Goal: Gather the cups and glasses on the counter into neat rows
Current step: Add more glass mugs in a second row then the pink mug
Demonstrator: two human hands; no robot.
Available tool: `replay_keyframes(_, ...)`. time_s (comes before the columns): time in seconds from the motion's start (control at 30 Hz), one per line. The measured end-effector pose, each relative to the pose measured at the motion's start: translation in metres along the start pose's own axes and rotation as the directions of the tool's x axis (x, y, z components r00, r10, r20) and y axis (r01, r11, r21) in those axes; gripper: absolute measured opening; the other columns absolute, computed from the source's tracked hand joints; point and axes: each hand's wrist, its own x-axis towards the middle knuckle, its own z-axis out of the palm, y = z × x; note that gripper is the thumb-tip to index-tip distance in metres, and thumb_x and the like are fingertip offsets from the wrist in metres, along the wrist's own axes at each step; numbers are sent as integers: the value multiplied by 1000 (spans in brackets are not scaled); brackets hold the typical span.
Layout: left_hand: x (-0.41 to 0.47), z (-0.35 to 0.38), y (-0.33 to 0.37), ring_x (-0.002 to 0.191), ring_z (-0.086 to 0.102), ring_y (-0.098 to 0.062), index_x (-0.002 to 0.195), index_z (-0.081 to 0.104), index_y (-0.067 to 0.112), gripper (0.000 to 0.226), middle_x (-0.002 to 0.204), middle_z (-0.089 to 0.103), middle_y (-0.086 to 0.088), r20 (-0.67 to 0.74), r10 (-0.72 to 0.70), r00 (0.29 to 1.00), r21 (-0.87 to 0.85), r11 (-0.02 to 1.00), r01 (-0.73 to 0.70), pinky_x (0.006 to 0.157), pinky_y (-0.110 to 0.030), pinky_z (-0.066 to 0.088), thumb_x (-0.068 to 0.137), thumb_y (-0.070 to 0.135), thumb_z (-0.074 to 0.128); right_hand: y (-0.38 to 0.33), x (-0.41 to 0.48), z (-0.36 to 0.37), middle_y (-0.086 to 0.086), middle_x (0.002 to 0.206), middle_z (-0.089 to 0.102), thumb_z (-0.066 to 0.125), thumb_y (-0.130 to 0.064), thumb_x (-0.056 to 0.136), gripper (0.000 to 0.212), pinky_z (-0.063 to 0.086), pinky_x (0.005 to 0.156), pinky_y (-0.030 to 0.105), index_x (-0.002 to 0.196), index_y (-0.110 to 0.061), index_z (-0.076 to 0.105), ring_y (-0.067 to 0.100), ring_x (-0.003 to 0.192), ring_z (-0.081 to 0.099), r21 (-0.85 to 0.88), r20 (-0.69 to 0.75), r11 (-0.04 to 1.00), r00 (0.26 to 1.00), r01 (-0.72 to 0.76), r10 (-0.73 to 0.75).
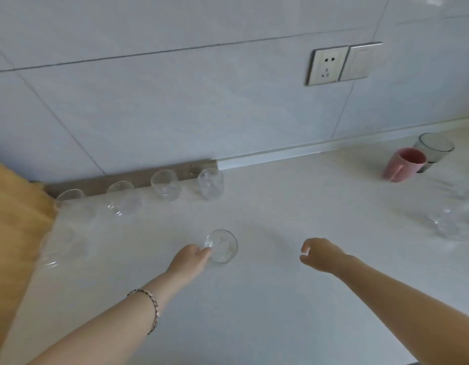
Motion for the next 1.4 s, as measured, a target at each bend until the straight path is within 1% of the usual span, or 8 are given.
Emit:
replay_keyframes(0.3, 14, -148, -122, 61, 44, -24, 66, 45, 10, 41, 66, 49, -11, -113, -238, 965, -70, 970, 232, 63, -31, 35, 63, 51, 38, -195, 33, 22, 0, 134, 53, 49, -31, 92, 37, 40, 100, 30, 127, -19, 53, 19, 125, 50, -101, 74, 986, 989, 132, -125)
replay_keyframes(0.4, 31, -168, -142, 61, 50, -26, 66, 50, 7, 38, 64, 54, -9, -120, -308, 944, -219, 936, 277, 60, -29, 37, 83, 41, 45, -234, 42, 26, -1, 135, 53, 49, -32, 92, 37, 40, 101, 30, 127, -20, 52, 19, 126, 48, -132, 94, 977, 983, 168, -156)
replay_keyframes(0.77, 86, -185, -152, 55, 49, -21, 78, 50, 8, 23, 68, 48, -5, -113, -353, 929, -550, 801, 237, 52, -26, 33, 89, 28, 45, -260, 54, 22, -2, 137, 51, 48, -33, 93, 39, 39, 101, 31, 129, -20, 51, 18, 127, 47, -210, 116, 967, 986, 143, -121)
replay_keyframes(0.9, 78, -185, -152, 79, 63, -30, 98, 53, 4, 43, 89, 57, -10, -127, -329, 936, -386, 885, 259, 70, -37, 47, 93, 43, 36, -251, 53, 21, -1, 137, 50, 48, -33, 93, 39, 39, 101, 31, 129, -20, 51, 19, 127, 48, -223, 129, 966, 986, 131, -103)
replay_keyframes(1.0, 60, -182, -144, 113, 53, -38, 126, 41, 5, 50, 127, 46, -21, -209, -283, 936, -100, 958, 268, 88, -41, 43, 95, 44, 33, -242, 50, 20, -1, 138, 50, 48, -34, 92, 40, 39, 102, 31, 129, -19, 51, 19, 127, 47, -225, 141, 965, 985, 132, -102)
replay_keyframes(1.13, 29, -173, -115, 123, 39, -40, 135, 34, 7, 50, 139, 33, -20, -328, -49, 943, 387, 904, 182, 97, -44, 40, 93, 32, 45, -223, 41, 11, 1, 139, 49, 48, -36, 93, 42, 38, 103, 31, 130, -16, 50, 20, 129, 45, -203, 160, 971, 983, 127, -95)
replay_keyframes(1.23, 24, -156, -84, 123, 43, -34, 133, 35, 10, 45, 138, 37, -14, -181, 74, 981, 542, 839, 36, 97, -40, 39, 93, 29, 43, -197, 35, -1, 2, 141, 47, 46, -38, 94, 45, 36, 105, 32, 132, -15, 49, 21, 131, 43, -175, 156, 979, 985, 107, -80)
replay_keyframes(1.4, 27, -91, -9, 111, 56, -24, 112, 53, 16, 25, 119, 58, -4, 261, 64, 963, 477, 859, -186, 92, -32, 43, 93, 26, 40, -118, 20, -20, 1, 142, 45, 46, -40, 94, 45, 35, 108, 35, 133, -16, 48, 20, 132, 42, -100, 139, 994, 990, 39, -25)
